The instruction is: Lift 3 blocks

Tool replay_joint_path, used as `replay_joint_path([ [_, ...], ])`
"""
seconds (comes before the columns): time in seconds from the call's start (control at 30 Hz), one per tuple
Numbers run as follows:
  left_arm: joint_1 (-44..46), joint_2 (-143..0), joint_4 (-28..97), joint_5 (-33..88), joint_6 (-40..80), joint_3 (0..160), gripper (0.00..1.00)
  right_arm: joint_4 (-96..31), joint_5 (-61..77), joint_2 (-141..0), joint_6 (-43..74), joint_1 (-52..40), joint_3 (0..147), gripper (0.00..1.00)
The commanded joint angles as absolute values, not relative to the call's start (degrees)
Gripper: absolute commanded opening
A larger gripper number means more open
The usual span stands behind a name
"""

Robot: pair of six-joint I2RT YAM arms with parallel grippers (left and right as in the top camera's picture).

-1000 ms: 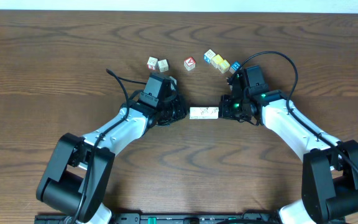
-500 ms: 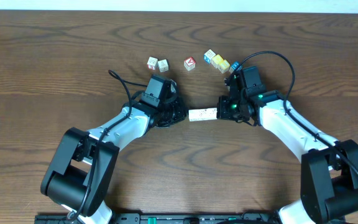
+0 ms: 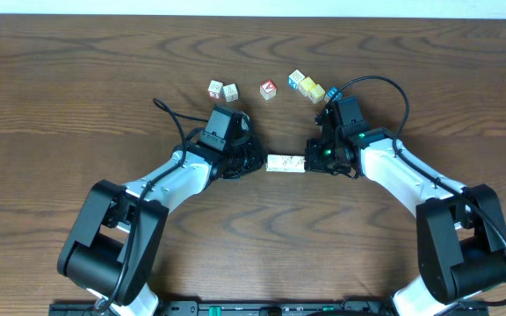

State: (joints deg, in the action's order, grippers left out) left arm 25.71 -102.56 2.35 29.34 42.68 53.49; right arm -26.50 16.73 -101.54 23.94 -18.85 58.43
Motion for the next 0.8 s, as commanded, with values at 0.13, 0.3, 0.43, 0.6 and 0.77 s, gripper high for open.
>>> replay_joint_path([
  [0.13,28.03,-104.27,1.37,33.87,43.22,55.64,0.07,-25.54,25.08,-101.38,24.67,-21.76,59.13,0.01],
  [0.3,28.60,-104.64,0.95,33.85,43.40,55.64,0.07,-25.56,24.99,-101.38,24.67,-21.85,59.13,0.01],
  [0.43,28.60,-104.64,0.97,33.58,43.40,55.64,0.07,-25.56,24.62,-101.38,24.67,-21.98,59.13,0.01],
  [0.6,28.60,-104.71,0.97,33.41,43.40,55.64,0.07,-25.74,23.79,-101.38,24.67,-22.61,59.13,0.01],
  [0.77,28.60,-104.71,0.99,33.41,43.40,55.64,0.07,-25.80,23.33,-101.38,24.64,-22.74,59.02,0.01],
])
